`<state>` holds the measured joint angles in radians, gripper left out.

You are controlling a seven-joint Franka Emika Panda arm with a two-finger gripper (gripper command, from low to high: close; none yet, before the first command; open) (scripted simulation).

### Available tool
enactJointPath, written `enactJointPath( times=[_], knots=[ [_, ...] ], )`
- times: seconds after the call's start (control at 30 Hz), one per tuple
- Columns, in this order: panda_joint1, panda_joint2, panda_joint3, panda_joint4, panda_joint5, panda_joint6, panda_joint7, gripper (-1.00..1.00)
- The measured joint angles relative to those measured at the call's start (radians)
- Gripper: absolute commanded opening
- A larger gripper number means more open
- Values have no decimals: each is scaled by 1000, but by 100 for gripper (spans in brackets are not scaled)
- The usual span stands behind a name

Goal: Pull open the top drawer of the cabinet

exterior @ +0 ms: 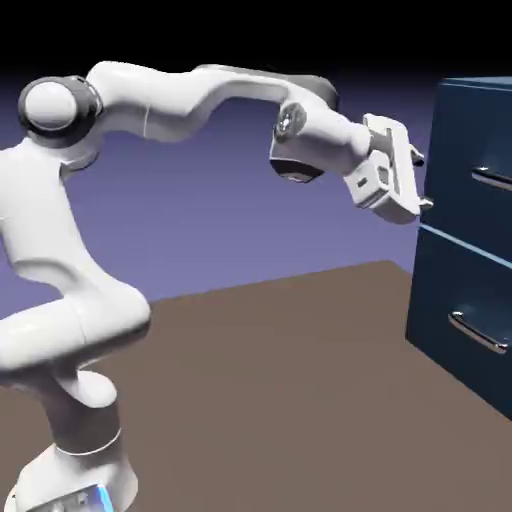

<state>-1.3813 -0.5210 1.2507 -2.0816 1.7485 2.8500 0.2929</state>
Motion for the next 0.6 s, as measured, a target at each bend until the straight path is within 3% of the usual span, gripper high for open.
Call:
enactJointPath(
  times=[0.6],
  knots=[
    [-624,22,560,326,783,-84,-201,0]
  ],
)
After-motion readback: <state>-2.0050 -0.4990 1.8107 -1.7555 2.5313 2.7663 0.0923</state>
